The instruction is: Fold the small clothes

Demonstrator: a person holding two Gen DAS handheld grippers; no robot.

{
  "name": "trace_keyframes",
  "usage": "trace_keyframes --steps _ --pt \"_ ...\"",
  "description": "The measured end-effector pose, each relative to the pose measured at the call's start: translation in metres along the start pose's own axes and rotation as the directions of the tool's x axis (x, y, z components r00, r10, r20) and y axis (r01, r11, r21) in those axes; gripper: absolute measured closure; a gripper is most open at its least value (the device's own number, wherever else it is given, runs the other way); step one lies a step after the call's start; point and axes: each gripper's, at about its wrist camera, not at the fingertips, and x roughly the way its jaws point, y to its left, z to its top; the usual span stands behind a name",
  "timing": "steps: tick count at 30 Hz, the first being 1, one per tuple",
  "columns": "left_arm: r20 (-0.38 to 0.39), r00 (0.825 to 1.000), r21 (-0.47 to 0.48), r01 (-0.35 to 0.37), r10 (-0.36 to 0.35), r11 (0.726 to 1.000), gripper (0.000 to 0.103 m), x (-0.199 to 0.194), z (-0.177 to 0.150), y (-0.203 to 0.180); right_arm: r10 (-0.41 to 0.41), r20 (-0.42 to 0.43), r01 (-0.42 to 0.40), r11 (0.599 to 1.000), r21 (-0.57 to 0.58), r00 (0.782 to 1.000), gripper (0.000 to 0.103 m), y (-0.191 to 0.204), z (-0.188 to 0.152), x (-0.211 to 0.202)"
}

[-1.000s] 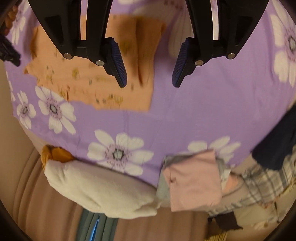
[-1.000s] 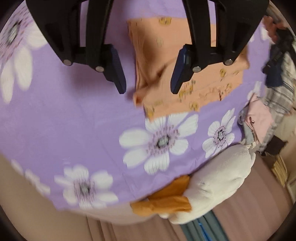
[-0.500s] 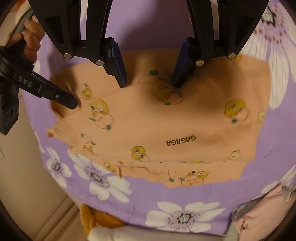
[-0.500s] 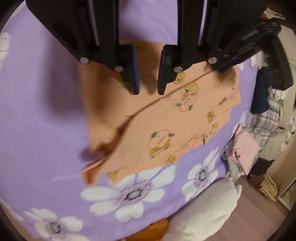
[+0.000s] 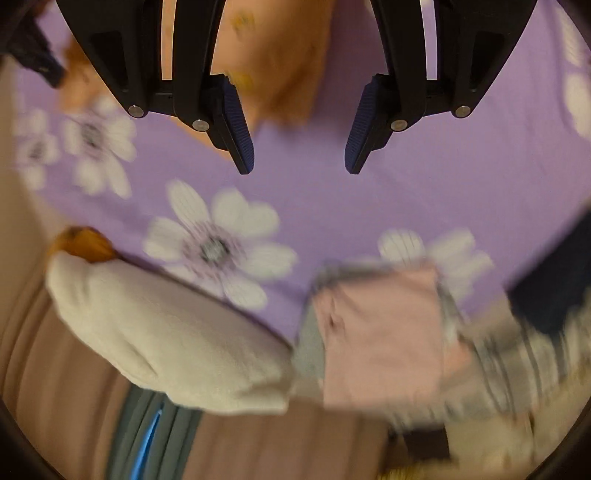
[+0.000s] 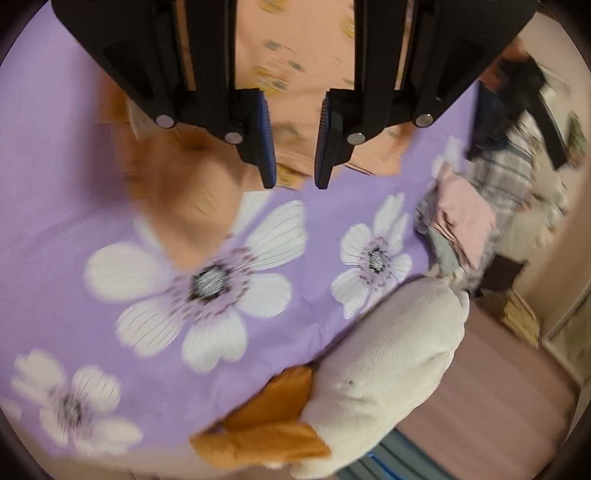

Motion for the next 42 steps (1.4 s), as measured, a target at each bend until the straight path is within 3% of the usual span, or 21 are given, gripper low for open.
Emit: trace_keyframes --steps 3,6,8,9,10,12,13,16,18,20,23,27,28,29,30,31,32,35,37,39,42 --pt "-0.178 0.981 -0.042 0.077 -0.083 0.996 0.053 0.003 -0.032 0.019 -0.058 -0.069 0.058 0.998 0.009 0.996 0.081 -0.027 -0.013 -0.017" --pt "-0.365 0.912 -0.071 0.175 -0.189 0.982 0.053 0.002 -0.085 0.03 -0.04 -0.157 0.048 0.998 0.046 0.987 0.081 -0.058 -0.035 -0.029" --pt "-0.415 0.873 -0.142 0.217 -0.257 0.966 0.053 -0.01 -0.116 0.041 0.016 -0.166 0.002 0.994 0.107 0.986 0.076 -0.079 -0.06 -0.046" --pt "-0.427 0.853 -0.185 0.243 -0.301 0.952 0.053 -0.013 -0.128 0.047 0.04 -0.178 -0.014 0.99 0.144 0.983 0.067 -0.084 -0.071 -0.051" --pt "-0.427 0.822 -0.261 0.285 -0.376 0.922 0.052 -0.017 -0.141 0.053 0.079 -0.189 -0.041 0.979 0.199 0.979 0.062 -0.088 -0.084 -0.055" --pt "-0.397 0.79 -0.336 0.349 -0.468 0.875 0.048 -0.018 -0.151 0.054 0.184 -0.201 -0.121 0.95 0.29 0.962 0.06 -0.09 -0.11 -0.062" --pt "-0.364 0.788 -0.345 0.38 -0.496 0.858 0.048 -0.017 -0.151 0.051 0.238 -0.218 -0.164 0.935 0.313 0.946 0.059 -0.085 -0.124 -0.061" --pt "-0.269 0.829 -0.359 0.387 -0.491 0.85 0.048 -0.007 -0.149 0.04 0.296 -0.23 -0.213 0.921 0.326 0.927 0.052 -0.065 -0.144 -0.046" --pt "-0.28 0.817 -0.363 0.396 -0.504 0.843 0.048 0.006 -0.149 0.027 0.264 -0.188 -0.181 0.912 0.369 0.946 0.053 -0.064 -0.149 -0.029" --pt "-0.236 0.829 -0.378 0.402 -0.507 0.834 0.047 0.013 -0.144 0.018 0.287 -0.077 -0.221 0.858 0.463 0.955 0.055 -0.07 -0.151 -0.021" --pt "-0.205 0.811 -0.435 0.427 -0.549 0.793 0.047 0.028 -0.138 0.01 0.301 0.029 -0.268 0.797 0.542 0.953 0.054 -0.071 -0.145 -0.009" --pt "-0.15 0.781 -0.533 0.453 -0.606 0.715 0.047 0.048 -0.13 0.007 0.265 0.043 -0.244 0.799 0.549 0.963 0.055 -0.063 -0.133 0.01" --pt "-0.146 0.787 -0.525 0.452 -0.6 0.721 0.047 0.051 -0.127 0.005 0.255 0.049 -0.24 0.8 0.55 0.966 0.055 -0.06 -0.129 0.014" --pt "-0.143 0.81 -0.506 0.434 -0.569 0.745 0.054 0.054 -0.125 0.003 0.238 0.059 -0.23 0.801 0.552 0.969 0.057 -0.061 -0.127 0.016" --pt "-0.151 0.836 -0.489 0.401 -0.528 0.775 0.077 0.057 -0.125 0.001 0.217 0.062 -0.214 0.803 0.556 0.974 0.064 -0.062 -0.126 0.019" --pt "-0.168 0.867 -0.472 0.347 -0.469 0.81 0.086 0.06 -0.126 0.001 0.184 0.055 -0.183 0.813 0.552 0.981 0.085 -0.064 -0.123 0.023" --pt "-0.164 0.874 -0.461 0.342 -0.458 0.819 0.086 0.06 -0.128 0.0 0.14 0.05 -0.145 0.834 0.532 0.989 0.098 -0.068 -0.122 0.027" --pt "-0.171 0.909 -0.392 0.291 -0.38 0.873 0.09 0.046 -0.126 -0.009 0.181 0.068 -0.19 0.837 0.513 0.981 0.097 -0.073 -0.121 0.028" --pt "-0.157 0.939 -0.327 0.242 -0.305 0.913 0.091 0.026 -0.123 -0.014 0.25 0.055 -0.239 0.807 0.54 0.967 0.095 -0.079 -0.118 0.018" --pt "-0.152 0.928 -0.311 0.282 -0.341 0.907 0.092 0.005 -0.125 -0.012 0.317 0.088 -0.315 0.793 0.522 0.944 0.095 -0.079 -0.119 -0.006" --pt "-0.17 0.903 -0.295 0.336 -0.396 0.894 0.092 -0.038 -0.145 -0.002 0.288 0.075 -0.294 0.874 0.387 0.955 0.095 -0.064 -0.131 -0.055"
